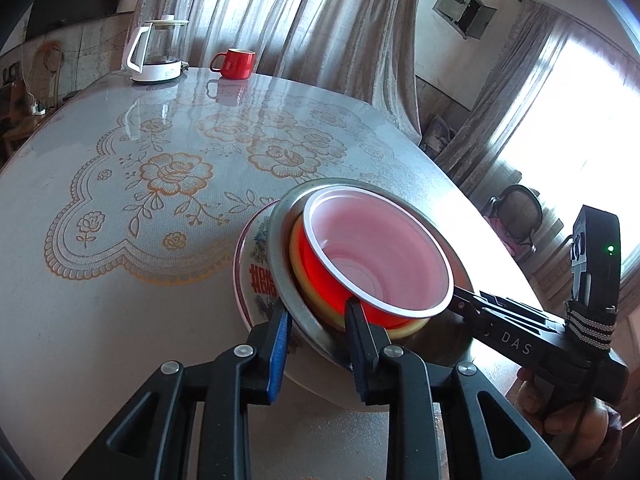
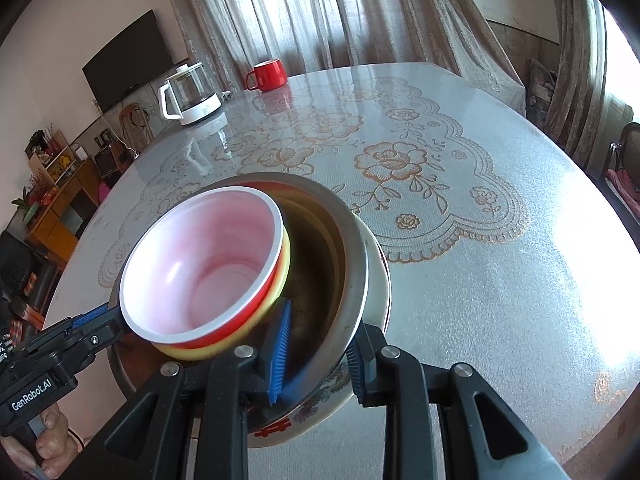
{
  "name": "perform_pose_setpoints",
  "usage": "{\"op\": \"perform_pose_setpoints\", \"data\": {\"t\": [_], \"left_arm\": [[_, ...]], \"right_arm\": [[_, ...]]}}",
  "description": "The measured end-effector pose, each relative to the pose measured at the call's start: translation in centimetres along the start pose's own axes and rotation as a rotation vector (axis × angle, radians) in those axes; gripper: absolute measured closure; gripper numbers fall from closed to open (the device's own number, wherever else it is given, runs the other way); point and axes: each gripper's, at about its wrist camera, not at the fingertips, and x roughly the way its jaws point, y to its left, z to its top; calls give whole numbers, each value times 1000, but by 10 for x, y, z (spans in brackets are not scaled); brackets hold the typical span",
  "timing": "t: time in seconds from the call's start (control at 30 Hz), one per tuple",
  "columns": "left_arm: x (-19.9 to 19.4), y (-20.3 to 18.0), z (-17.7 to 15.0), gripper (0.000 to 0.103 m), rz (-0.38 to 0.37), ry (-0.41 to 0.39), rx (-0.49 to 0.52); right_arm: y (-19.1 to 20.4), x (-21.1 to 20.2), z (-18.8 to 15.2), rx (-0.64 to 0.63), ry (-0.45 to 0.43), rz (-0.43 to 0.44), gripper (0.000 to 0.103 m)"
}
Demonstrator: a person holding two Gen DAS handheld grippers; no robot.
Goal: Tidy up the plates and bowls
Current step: 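Lower the steel bowl onto the pink-rose plate with both tools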
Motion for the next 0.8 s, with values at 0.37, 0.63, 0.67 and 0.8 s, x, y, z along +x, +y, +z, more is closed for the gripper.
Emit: {"op": "perform_pose_setpoints", "data": {"t": [0.37,0.63,0.67,0.8], "left_arm": [[-2,-1,-3,74,8,-14,17],[-7,-3,-6,72,37,-35,24],[-8,-4,-6,72,37,-36,25],[-12,-5,-8,70,46,-48,30]], "right_arm": [[2,-5,-4,-10,-11,-14,74],[6,-8,-5,-26,-26,-53,72],[6,-9,-5,-26,-27,-51,72],[6,-10,-6,-19,-29,-49,70]]}}
